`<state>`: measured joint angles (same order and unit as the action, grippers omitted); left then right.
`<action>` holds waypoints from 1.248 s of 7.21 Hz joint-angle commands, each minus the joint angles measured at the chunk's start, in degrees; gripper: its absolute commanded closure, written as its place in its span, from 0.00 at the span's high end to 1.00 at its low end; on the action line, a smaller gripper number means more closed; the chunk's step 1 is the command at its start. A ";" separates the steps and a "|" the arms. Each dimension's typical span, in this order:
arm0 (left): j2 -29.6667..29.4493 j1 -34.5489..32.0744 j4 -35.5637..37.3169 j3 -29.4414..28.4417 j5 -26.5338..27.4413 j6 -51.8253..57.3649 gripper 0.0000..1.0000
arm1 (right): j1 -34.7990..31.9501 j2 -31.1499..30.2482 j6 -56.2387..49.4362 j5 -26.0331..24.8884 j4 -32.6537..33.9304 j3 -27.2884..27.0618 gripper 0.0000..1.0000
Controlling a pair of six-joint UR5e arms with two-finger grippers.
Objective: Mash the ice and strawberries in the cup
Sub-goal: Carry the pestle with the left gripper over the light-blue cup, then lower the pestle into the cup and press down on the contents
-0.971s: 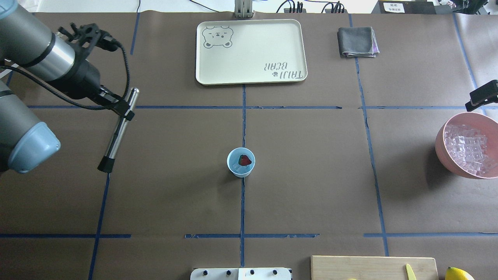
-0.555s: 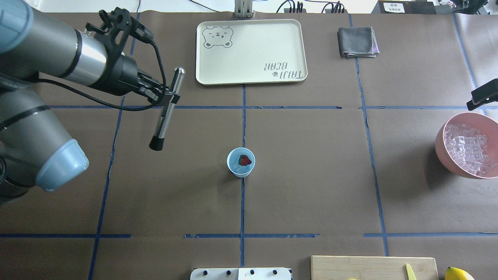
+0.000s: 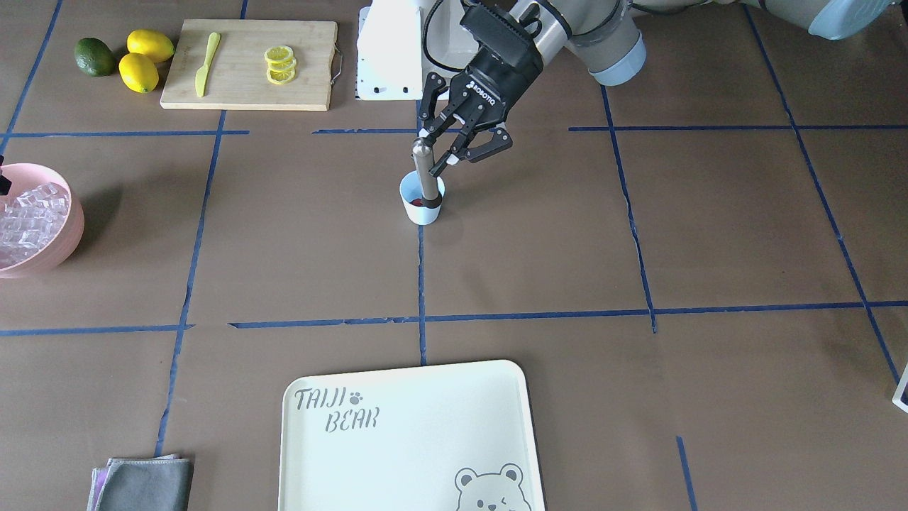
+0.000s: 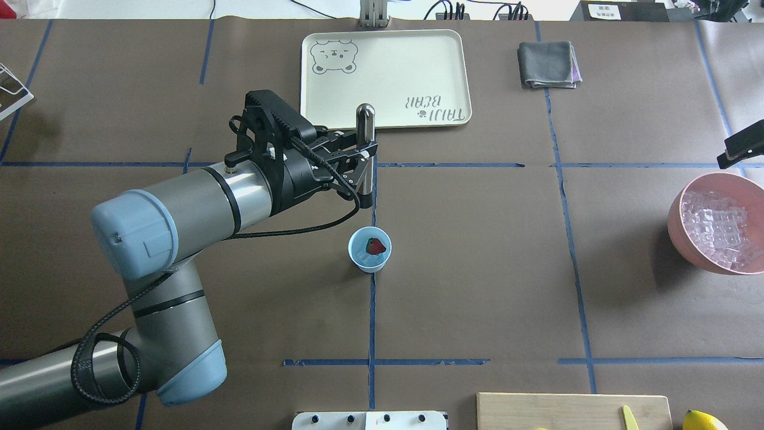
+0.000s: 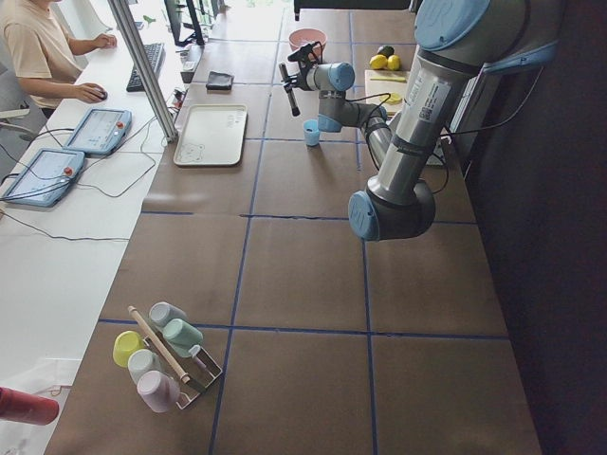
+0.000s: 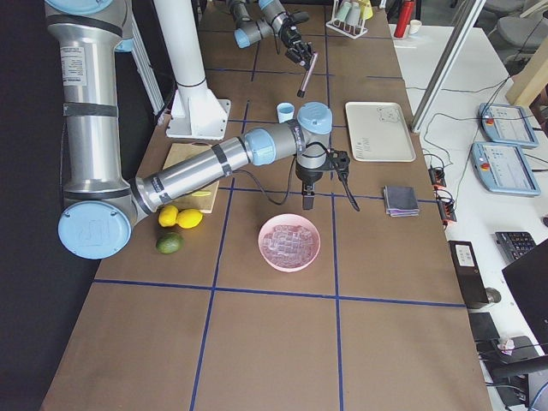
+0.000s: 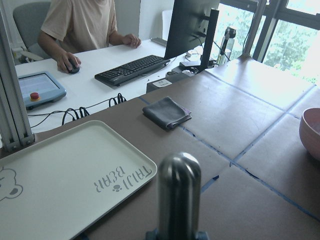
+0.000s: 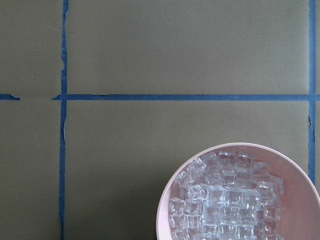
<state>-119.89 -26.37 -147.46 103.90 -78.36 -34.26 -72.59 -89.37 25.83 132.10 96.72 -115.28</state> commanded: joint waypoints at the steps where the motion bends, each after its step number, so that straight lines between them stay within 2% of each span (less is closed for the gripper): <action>1: 0.27 3.06 -7.63 -2.28 1.36 7.23 0.00 | -0.01 -0.01 0.01 0.00 0.05 -0.12 0.99; 3: 2.28 4.31 -11.43 -3.00 1.37 7.81 0.00 | -0.01 -0.01 0.10 0.00 -0.04 -0.12 0.99; 5: 2.47 5.27 -11.97 -3.35 2.06 7.81 0.00 | -0.01 -0.10 0.10 0.00 0.05 -0.12 0.99; 7: 2.21 9.04 -12.49 -4.67 5.92 11.55 0.00 | -0.01 -0.10 0.10 0.00 0.05 -0.12 0.99; 9: 2.47 9.23 -13.64 -5.10 6.02 11.85 0.00 | -0.01 -0.10 0.10 0.00 0.05 -0.12 0.99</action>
<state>-117.48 -17.48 -160.62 99.14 -72.65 -22.97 -72.60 -89.47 25.93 132.10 96.77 -115.40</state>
